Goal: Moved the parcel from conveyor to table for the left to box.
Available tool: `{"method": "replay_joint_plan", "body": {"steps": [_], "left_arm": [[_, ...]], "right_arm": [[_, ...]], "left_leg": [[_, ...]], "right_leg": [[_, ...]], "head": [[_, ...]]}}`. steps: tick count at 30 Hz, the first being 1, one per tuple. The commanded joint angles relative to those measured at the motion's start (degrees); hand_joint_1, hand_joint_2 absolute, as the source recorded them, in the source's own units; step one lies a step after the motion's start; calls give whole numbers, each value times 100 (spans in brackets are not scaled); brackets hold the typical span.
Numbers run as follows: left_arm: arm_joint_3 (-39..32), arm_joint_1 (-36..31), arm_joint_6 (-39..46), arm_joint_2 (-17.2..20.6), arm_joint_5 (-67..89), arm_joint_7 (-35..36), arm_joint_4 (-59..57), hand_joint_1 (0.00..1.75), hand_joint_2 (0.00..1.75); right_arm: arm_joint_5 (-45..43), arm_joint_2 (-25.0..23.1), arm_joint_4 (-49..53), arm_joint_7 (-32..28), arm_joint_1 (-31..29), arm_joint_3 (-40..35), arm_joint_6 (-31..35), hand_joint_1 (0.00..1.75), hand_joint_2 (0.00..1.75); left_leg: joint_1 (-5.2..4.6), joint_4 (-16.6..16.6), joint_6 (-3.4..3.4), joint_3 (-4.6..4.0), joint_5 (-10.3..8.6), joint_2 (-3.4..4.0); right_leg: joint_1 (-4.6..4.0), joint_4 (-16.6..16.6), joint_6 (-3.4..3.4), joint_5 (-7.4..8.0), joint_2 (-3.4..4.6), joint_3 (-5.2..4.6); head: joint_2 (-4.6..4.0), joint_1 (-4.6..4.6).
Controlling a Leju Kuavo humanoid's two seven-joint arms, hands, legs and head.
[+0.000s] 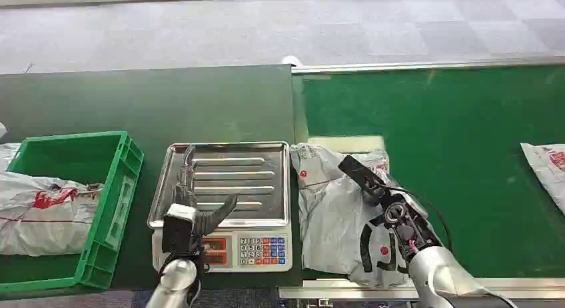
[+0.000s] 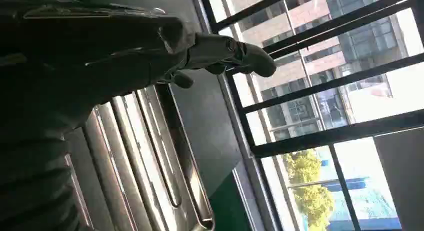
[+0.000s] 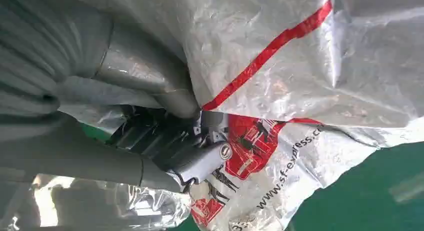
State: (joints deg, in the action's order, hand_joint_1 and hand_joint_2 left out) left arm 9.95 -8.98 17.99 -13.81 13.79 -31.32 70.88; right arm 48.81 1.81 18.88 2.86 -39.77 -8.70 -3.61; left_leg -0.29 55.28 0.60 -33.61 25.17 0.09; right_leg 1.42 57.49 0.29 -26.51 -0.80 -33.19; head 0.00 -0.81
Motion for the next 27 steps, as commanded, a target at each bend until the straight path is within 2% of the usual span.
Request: {"method": "replay_joint_plan", "body": {"steps": [1,8,11,14,23,27], "left_arm": [[-58,108,43,88,20,39,42,0,175],[-34,-39,87,56,-56,-159,-179,0,175],[-18,-100,100,50,-82,-213,-274,0,175],[16,-192,96,52,-139,-308,-418,0,175],[125,-459,47,16,-216,-434,-771,0,175],[146,-496,49,4,-227,-465,-812,0,175]], "right_arm": [[-324,-231,-8,-623,-342,504,711,175,175],[-1317,-355,768,-2398,-222,1452,1483,175,175],[-1507,-334,917,-2705,-180,1576,1529,175,175],[-1935,-358,1153,-3282,-95,1780,1577,175,175],[-2714,-370,1993,-4096,306,2108,1980,175,175],[-2808,-353,2162,-4147,401,2101,1927,175,175]], "left_leg": [[9,4,3,7,8,16],[5,5,3,0,5,12],[6,3,2,1,3,2],[6,2,2,3,2,-1],[3,-1,2,4,-1,-9],[3,0,1,5,0,-8]], "right_leg": [[-9,-5,-7,2,21,6],[-6,0,-6,1,16,-2],[-6,-3,-5,1,7,2],[-6,-4,-4,0,4,6],[-2,-6,-4,0,-5,5],[-2,-6,-4,-1,-3,6]], "head": [[0,0],[0,0],[0,0],[0,0],[0,-2],[0,0]]}}
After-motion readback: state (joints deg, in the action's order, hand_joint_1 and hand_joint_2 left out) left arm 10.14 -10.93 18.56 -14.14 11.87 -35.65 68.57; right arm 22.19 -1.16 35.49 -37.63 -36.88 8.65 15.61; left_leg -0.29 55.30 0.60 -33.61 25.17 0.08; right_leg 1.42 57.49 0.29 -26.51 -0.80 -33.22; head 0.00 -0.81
